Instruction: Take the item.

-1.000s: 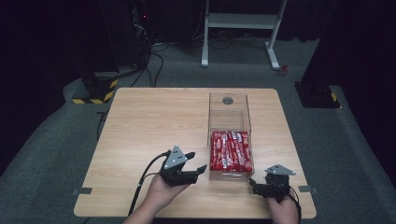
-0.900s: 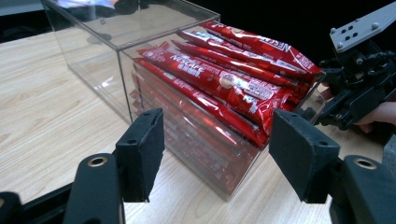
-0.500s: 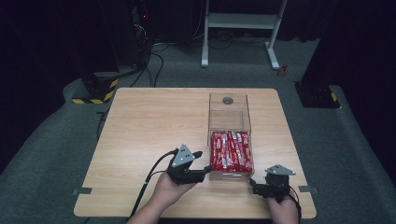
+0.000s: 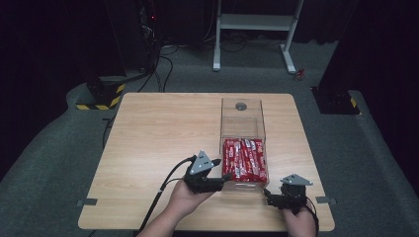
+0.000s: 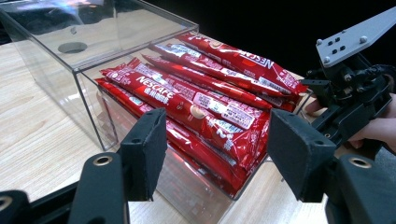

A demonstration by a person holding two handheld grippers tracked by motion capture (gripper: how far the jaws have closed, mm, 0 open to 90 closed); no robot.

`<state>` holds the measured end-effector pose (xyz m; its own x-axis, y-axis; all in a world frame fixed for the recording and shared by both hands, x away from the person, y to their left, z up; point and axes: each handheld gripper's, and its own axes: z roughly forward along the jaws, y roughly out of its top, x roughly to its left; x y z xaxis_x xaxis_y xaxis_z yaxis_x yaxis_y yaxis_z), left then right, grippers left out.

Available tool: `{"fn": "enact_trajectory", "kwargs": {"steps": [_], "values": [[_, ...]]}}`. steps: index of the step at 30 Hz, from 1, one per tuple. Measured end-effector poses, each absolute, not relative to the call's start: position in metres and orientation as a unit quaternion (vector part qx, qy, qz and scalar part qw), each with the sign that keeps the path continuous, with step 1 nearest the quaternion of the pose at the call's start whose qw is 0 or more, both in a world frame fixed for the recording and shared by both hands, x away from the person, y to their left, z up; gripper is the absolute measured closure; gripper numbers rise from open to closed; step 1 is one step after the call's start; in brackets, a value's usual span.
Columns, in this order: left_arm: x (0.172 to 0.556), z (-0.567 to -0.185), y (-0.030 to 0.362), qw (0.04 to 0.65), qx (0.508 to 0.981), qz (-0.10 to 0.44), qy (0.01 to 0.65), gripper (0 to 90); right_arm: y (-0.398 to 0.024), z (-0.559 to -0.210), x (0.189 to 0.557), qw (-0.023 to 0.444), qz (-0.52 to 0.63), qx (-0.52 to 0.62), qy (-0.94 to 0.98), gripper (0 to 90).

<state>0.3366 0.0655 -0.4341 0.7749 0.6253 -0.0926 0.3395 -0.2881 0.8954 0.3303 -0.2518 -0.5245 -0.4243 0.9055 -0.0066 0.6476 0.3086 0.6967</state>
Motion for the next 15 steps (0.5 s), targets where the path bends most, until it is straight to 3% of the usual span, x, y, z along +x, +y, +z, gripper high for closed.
{"fn": "enact_trajectory", "kwargs": {"steps": [15], "values": [[0.348, -0.442, 0.052, 0.502, 0.794, 0.138, 0.313, 43.0, -0.252, -0.525, 0.33, 0.204, 0.316, 0.496, 0.783, 8.3]]}}
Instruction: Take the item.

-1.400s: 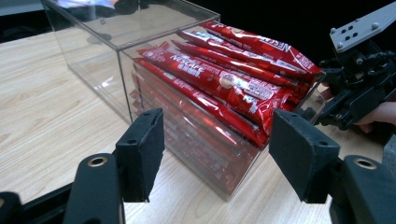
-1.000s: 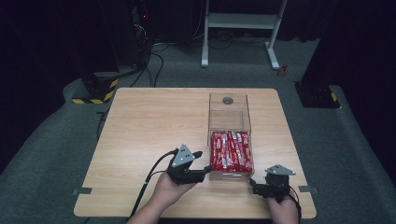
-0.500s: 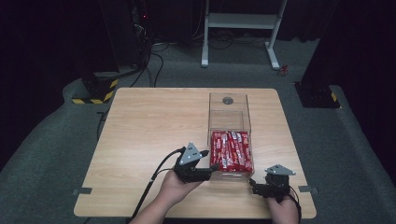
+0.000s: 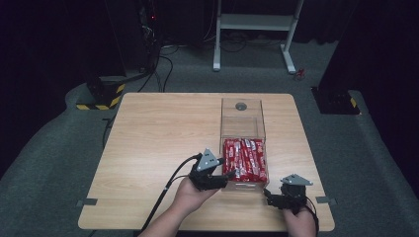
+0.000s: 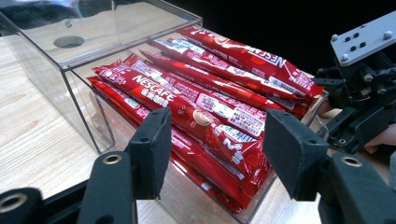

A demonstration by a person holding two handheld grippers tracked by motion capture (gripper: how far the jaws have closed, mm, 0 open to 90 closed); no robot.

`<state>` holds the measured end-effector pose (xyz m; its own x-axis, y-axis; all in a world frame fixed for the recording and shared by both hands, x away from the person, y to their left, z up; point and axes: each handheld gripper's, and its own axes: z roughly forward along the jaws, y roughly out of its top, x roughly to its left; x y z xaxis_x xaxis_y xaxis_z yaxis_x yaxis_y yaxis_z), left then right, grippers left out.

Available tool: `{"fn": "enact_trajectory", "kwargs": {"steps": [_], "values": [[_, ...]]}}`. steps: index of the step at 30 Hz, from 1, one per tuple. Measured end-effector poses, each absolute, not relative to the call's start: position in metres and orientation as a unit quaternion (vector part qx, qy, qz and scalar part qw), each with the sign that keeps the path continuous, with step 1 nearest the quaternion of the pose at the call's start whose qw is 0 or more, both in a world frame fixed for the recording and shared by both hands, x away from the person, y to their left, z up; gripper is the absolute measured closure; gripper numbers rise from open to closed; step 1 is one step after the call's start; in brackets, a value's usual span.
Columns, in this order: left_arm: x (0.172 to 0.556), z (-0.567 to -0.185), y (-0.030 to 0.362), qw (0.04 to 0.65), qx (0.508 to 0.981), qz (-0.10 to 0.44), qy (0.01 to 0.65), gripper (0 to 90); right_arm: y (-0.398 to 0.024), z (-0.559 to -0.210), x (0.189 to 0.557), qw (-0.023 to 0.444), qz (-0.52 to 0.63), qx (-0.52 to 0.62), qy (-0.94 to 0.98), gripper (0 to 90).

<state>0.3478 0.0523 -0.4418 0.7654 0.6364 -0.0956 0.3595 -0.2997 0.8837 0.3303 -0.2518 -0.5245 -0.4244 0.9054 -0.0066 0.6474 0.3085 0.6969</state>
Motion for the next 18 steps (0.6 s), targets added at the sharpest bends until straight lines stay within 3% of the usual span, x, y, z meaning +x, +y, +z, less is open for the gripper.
{"fn": "enact_trajectory", "kwargs": {"steps": [18], "values": [[0.3539, -0.4494, 0.0431, 0.49, 0.796, 0.139, 0.327, 61.7, -0.2518, -0.5245, 0.3303, 0.204, 0.316, 0.496, 0.783, 8.3]]}}
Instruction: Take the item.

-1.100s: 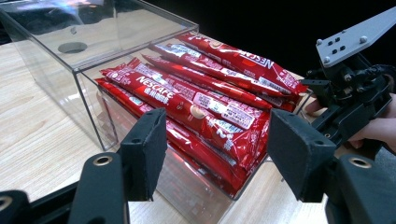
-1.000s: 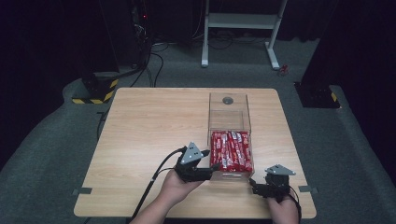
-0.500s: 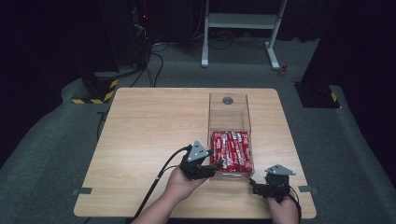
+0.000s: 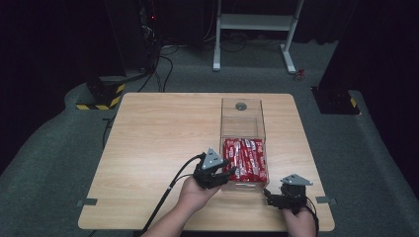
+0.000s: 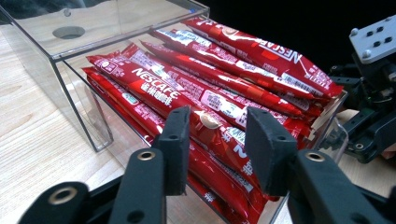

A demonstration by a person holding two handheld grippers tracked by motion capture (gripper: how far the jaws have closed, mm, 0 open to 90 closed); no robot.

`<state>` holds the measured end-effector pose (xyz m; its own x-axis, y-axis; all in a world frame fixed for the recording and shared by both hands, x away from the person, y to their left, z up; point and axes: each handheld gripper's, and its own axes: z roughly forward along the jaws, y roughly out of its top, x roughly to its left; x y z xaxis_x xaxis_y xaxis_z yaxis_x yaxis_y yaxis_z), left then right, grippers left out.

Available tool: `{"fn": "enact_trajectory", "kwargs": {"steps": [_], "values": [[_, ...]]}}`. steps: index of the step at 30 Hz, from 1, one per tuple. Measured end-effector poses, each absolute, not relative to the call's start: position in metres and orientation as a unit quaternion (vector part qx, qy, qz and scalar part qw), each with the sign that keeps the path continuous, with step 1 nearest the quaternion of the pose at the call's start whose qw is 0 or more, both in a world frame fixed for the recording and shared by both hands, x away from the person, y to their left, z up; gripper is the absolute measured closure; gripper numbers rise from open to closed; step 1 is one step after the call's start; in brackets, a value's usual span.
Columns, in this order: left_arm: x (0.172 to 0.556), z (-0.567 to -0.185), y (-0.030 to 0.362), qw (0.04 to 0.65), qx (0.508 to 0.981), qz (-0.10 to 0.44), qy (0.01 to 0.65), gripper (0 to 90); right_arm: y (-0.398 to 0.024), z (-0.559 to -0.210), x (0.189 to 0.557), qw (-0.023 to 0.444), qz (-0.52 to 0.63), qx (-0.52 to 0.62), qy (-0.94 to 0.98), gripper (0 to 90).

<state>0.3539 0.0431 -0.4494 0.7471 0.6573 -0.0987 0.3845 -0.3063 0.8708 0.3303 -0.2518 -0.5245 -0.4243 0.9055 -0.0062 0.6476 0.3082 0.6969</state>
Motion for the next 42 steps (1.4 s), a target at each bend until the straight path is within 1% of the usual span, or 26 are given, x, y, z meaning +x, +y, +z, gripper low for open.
{"fn": "enact_trajectory", "kwargs": {"steps": [7, 12, 19, 30, 42], "values": [[0.352, -0.452, 0.04, 0.485, 0.797, 0.141, 0.332, 69.6, -0.252, -0.525, 0.33, 0.204, 0.316, 0.496, 0.783, 8.4], [0.35, -0.454, 0.041, 0.491, 0.791, 0.14, 0.338, 78.8, -0.252, -0.525, 0.33, 0.204, 0.316, 0.496, 0.783, 8.5], [0.349, -0.454, 0.044, 0.497, 0.787, 0.136, 0.34, 87.7, -0.252, -0.524, 0.329, 0.204, 0.316, 0.497, 0.782, 8.6], [0.345, -0.451, 0.047, 0.506, 0.783, 0.133, 0.335, 89.2, -0.252, -0.524, 0.329, 0.204, 0.316, 0.497, 0.782, 8.6], [0.341, -0.444, 0.053, 0.534, 0.771, 0.133, 0.32, 88.8, -0.252, -0.524, 0.329, 0.203, 0.316, 0.497, 0.782, 8.6]]}}
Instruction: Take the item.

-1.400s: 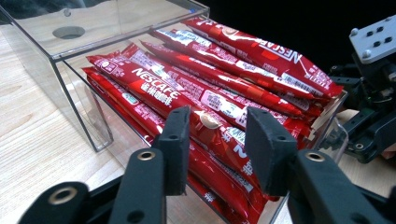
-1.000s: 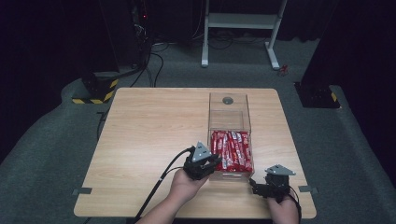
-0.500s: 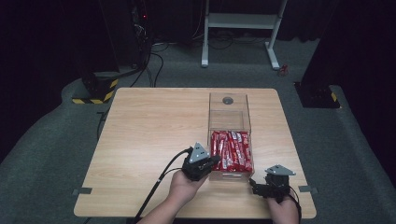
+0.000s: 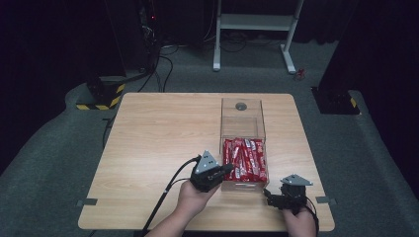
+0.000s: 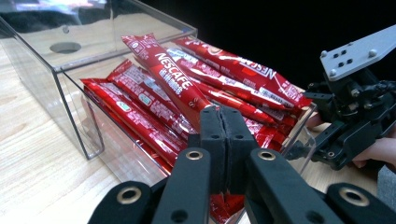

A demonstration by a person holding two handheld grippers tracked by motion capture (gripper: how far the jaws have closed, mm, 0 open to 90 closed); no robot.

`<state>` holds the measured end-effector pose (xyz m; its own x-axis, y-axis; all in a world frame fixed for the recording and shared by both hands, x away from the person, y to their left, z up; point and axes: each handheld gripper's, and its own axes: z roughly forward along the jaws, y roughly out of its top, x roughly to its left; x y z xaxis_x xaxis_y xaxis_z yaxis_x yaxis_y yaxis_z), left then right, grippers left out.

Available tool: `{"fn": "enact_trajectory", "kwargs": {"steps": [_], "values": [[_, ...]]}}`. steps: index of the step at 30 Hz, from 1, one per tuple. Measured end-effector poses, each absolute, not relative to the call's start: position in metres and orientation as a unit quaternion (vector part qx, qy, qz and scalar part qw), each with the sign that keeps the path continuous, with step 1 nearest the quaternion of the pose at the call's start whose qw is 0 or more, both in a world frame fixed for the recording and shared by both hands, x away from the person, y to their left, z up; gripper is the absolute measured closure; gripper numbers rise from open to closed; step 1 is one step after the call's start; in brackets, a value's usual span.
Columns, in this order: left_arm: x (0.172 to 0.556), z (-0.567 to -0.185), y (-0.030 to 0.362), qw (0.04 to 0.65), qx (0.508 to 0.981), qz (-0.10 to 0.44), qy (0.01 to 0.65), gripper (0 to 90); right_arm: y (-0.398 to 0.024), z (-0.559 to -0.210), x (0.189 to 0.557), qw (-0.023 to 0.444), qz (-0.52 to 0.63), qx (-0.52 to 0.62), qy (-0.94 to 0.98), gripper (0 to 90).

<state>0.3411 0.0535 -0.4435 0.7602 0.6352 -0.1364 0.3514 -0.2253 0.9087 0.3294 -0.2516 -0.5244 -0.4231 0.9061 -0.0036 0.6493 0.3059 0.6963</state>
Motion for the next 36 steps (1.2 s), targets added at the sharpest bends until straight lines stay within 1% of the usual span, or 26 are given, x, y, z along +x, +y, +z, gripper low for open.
{"fn": "enact_trajectory", "kwargs": {"steps": [18, 36], "values": [[0.34, -0.435, 0.07, 0.546, 0.757, 0.146, 0.327, 88.9, -0.252, -0.525, 0.329, 0.203, 0.316, 0.497, 0.782, 8.6], [0.342, -0.436, 0.097, 0.546, 0.748, 0.161, 0.342, 88.9, -0.253, -0.524, 0.329, 0.2, 0.319, 0.496, 0.782, 8.4]]}}
